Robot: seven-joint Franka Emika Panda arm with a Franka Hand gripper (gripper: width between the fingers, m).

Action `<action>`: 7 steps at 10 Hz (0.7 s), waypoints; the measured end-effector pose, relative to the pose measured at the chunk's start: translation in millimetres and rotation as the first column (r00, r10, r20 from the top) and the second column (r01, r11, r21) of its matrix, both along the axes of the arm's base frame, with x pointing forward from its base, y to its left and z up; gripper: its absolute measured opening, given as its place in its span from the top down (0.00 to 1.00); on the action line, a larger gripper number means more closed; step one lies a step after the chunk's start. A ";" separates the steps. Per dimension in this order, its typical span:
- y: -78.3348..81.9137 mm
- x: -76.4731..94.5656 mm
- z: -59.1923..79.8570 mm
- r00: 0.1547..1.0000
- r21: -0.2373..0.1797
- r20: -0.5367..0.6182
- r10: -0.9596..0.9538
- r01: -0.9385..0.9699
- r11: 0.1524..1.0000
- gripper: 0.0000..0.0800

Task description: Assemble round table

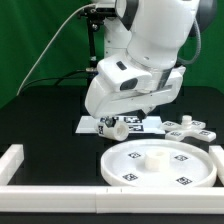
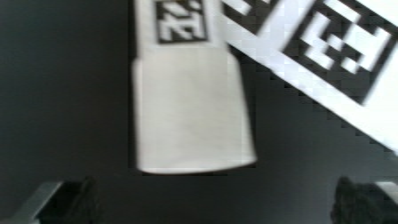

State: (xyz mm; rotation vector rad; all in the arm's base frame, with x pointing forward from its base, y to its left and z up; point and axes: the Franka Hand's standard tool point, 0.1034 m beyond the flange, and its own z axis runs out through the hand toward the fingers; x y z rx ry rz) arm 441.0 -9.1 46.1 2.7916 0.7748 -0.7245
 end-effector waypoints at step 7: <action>-3.3 -4.7 -11.9 0.989 -0.182 -0.121 -0.083 0.060 0.982 0.19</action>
Offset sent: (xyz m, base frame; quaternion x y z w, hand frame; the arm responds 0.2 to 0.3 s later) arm 0.0000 0.0000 0.0000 0.0000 -0.1296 0.0000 0.9916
